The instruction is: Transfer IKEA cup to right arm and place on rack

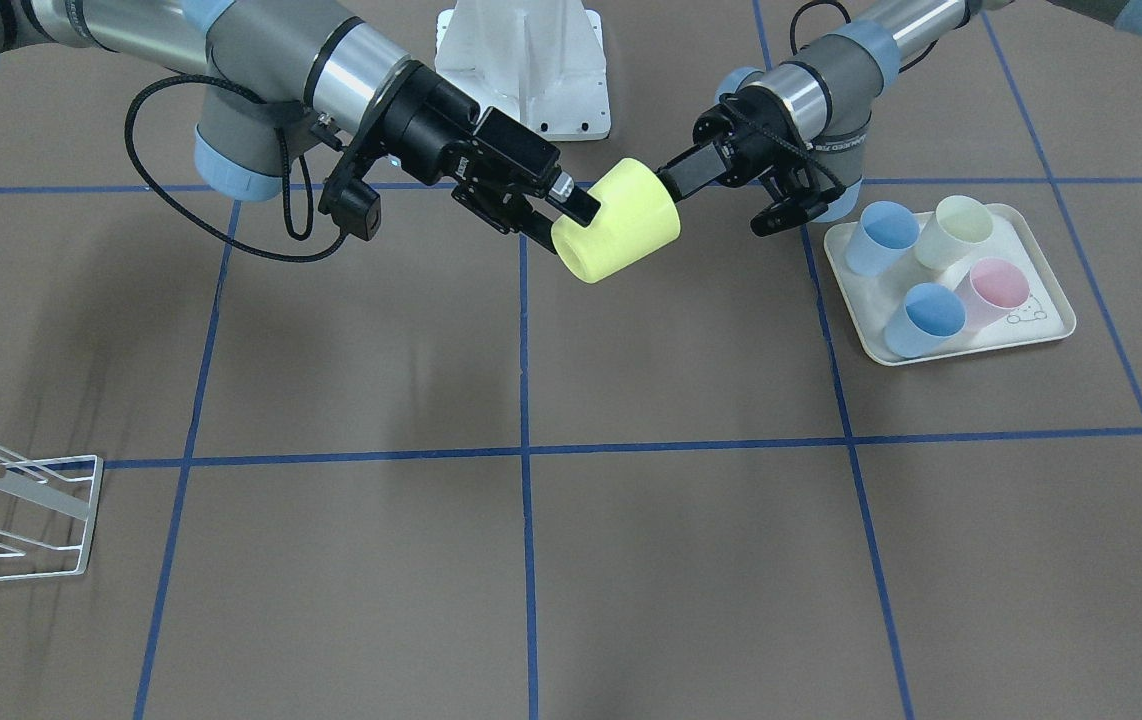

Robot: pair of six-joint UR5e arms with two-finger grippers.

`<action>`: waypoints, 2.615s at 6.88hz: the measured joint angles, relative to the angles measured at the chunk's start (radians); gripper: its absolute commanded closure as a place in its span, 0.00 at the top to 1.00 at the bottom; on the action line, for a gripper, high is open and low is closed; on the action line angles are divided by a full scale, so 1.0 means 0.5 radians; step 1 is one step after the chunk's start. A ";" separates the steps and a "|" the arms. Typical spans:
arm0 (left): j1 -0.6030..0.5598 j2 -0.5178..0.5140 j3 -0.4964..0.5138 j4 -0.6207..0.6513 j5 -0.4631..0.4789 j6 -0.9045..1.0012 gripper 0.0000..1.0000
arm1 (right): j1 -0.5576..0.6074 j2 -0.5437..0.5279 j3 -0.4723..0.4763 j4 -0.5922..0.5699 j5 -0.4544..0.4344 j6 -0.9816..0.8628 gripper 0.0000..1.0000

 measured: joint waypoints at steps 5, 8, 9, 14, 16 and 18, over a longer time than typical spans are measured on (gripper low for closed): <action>0.031 -0.036 0.019 0.008 0.024 0.005 0.00 | -0.009 0.003 -0.015 0.002 -0.011 0.000 1.00; 0.036 -0.047 0.022 0.013 0.031 0.006 0.00 | -0.018 0.004 -0.015 0.002 -0.018 -0.001 0.99; 0.037 -0.055 0.026 0.017 0.031 0.006 0.00 | -0.019 0.004 -0.015 0.002 -0.021 -0.001 0.99; 0.036 -0.072 0.050 0.023 0.029 0.010 1.00 | -0.019 -0.003 -0.038 0.065 -0.057 -0.001 0.00; 0.036 -0.058 0.050 0.019 0.030 0.062 1.00 | -0.013 -0.006 -0.066 0.120 -0.068 -0.007 0.00; 0.037 -0.044 0.048 0.003 0.029 0.258 1.00 | 0.001 -0.016 -0.068 0.130 -0.089 -0.045 0.00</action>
